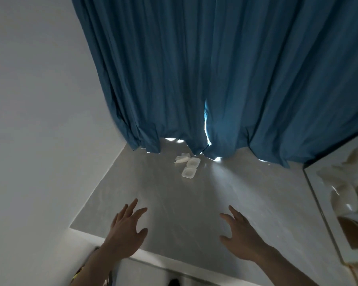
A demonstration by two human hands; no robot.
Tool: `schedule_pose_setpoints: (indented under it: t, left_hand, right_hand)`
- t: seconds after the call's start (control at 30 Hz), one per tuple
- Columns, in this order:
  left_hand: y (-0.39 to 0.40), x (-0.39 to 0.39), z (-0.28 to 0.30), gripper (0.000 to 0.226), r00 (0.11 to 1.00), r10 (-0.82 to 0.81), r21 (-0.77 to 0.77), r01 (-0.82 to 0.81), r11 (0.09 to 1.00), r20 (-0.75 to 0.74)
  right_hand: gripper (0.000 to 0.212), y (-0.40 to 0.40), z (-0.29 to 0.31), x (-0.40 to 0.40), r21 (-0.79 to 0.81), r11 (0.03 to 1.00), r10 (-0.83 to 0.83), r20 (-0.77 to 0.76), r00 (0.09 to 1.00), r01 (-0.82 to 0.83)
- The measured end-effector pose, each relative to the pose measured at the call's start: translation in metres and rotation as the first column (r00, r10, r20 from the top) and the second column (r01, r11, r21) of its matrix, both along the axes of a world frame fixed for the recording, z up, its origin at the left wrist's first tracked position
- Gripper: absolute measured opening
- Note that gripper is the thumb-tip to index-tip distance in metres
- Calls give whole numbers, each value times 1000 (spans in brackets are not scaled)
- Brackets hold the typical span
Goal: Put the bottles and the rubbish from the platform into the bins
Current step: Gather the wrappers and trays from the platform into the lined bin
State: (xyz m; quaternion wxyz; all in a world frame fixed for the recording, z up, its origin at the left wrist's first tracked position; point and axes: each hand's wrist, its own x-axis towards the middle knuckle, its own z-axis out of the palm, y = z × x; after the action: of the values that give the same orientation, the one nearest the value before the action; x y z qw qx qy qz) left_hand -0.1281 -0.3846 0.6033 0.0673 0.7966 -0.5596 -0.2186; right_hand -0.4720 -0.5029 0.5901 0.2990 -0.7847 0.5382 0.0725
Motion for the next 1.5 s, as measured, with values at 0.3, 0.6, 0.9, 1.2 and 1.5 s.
schedule_pose_setpoints:
  t: [0.3, 0.6, 0.9, 1.2, 1.5]
  left_hand:
    - [-119, 22, -18, 66, 997, -67, 63, 70, 996, -45]
    - [-230, 54, -77, 67, 982, -170, 242, 185, 953, -79]
    - [-332, 79, -164, 74, 948, -317, 412, 279, 867, 25]
    - [-460, 97, -321, 85, 941, -318, 452, 236, 860, 114]
    - [-574, 102, -428, 110, 970, -225, 337, 181, 924, 96]
  right_hand:
    - [74, -80, -22, 28, 30, 999, -38, -35, 999, 39]
    - [72, -160, -52, 76, 72, 996, -48, -86, 995, 54]
    - [79, -248, -125, 113, 69, 996, -41, -149, 988, 51]
    - [88, -357, -289, 165, 54, 998, 23, -172, 985, -14]
    - [113, -411, -414, 209, 82, 996, 27, -37, 999, -24]
